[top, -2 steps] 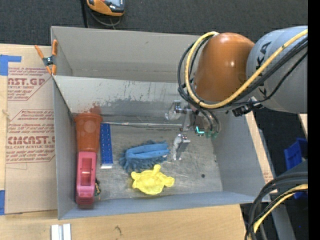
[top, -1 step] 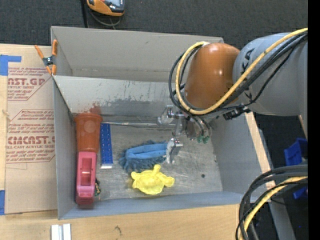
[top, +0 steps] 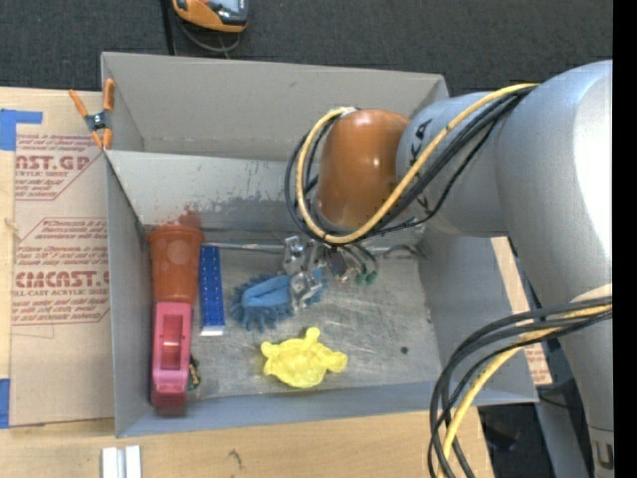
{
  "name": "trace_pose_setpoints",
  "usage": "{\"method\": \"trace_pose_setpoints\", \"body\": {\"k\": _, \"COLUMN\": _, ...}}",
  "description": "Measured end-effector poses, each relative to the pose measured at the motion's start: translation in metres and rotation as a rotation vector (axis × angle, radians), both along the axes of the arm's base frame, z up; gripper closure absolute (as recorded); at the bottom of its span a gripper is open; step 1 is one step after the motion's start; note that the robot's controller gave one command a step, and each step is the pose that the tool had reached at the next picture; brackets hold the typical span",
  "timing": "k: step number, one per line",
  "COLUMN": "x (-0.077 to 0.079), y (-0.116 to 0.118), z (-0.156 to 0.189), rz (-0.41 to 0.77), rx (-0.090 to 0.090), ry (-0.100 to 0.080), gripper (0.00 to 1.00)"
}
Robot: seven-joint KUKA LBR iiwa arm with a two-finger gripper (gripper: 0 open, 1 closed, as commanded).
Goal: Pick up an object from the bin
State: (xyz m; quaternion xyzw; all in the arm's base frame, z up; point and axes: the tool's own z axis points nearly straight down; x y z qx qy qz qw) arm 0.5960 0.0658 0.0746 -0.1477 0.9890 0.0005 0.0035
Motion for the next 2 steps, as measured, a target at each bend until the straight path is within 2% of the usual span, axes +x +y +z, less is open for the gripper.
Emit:
{"method": "trace_pose_setpoints", "body": {"k": 1, "x": 0.000, "y": 0.000, "z": 0.000, "rz": 0.000, "rx": 0.000, "ry": 0.000, "gripper": 1.00}}
{"method": "trace_pose_setpoints", "body": {"k": 2, "x": -0.005, "y": 0.021, "z": 0.126, "rz": 0.039, "rx": -0.001, "ry": 0.004, "gripper": 1.00}}
